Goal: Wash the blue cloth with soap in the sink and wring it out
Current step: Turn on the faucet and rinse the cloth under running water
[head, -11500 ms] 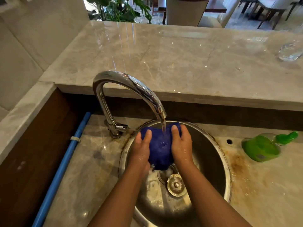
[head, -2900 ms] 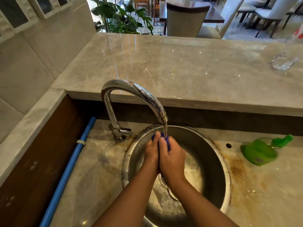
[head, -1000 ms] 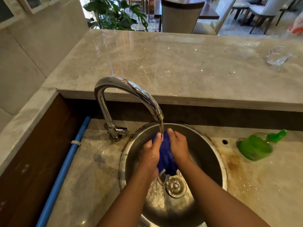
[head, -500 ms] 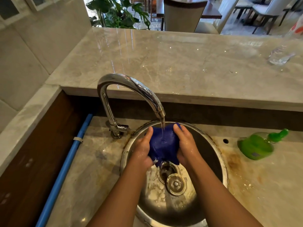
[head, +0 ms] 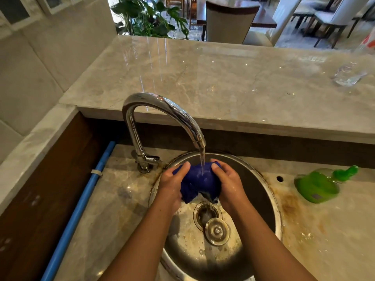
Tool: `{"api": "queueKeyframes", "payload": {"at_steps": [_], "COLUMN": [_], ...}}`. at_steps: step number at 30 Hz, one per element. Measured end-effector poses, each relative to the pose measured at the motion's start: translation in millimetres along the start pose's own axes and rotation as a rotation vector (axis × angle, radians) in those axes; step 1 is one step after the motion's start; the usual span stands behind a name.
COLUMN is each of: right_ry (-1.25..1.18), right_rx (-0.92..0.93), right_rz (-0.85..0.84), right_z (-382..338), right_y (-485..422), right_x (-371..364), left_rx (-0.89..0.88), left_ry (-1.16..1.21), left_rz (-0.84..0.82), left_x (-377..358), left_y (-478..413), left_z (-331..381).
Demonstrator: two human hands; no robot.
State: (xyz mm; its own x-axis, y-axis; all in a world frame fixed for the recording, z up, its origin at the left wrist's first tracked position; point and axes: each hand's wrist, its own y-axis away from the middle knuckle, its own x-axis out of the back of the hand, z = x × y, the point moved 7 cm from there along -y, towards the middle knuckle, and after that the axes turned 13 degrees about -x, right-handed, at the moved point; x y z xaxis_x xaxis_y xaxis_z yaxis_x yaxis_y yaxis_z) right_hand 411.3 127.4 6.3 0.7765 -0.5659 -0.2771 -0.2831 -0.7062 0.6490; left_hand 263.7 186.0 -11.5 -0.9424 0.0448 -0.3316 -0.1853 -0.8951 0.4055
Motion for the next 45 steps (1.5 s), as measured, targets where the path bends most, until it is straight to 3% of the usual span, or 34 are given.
{"api": "queueKeyframes", "payload": {"at_steps": [3, 9, 14, 19, 23, 27, 31, 33, 37, 41, 43, 45], "right_ry": [0.006, 0.074, 0.207, 0.335, 0.458, 0.513, 0.583, 0.674, 0.898, 1.018, 0.986, 0.723], "right_rx": [0.021, 0.093, 0.175, 0.257, 0.358, 0.435, 0.471, 0.488, 0.610, 0.788, 0.742, 0.535], "right_rz": [0.024, 0.086, 0.253, 0.158, 0.136, 0.165, 0.100, 0.065, 0.098, 0.098, 0.057, 0.054], "right_z": [-3, -17, -21, -28, -33, -31, -26, -19, 2, 21, 27, 22], "right_y": [-1, 5, 4, 10, 16, 22, 33, 41, 57, 69, 69, 64], "right_x": [3, 7, 7, -13, -26, -26, -23, -22, -19, -25, -23, -10], "left_rx": [-0.055, -0.326, -0.374, -0.370, -0.320, -0.241, 0.349, 0.438, 0.457, 0.360, 0.272, 0.200], "left_ry": [-0.108, -0.397, -0.340, -0.346, -0.375, -0.504, 0.157, 0.299, 0.136, 0.021, -0.007, -0.061], "left_rz": [0.003, 0.002, 0.122, 0.128, 0.079, 0.164, -0.015, -0.036, -0.035, 0.055, 0.077, 0.036], "left_x": [2, 6, 13, 19, 13, 7, -18, -26, -29, -18, -12, -10], "left_y": [-2, -3, 1, -3, -4, 17, 31, 26, 19, 18, 17, 18], "left_z": [11, 32, 33, 38, 32, 27, -10, -11, -14, -22, -21, -14]}}
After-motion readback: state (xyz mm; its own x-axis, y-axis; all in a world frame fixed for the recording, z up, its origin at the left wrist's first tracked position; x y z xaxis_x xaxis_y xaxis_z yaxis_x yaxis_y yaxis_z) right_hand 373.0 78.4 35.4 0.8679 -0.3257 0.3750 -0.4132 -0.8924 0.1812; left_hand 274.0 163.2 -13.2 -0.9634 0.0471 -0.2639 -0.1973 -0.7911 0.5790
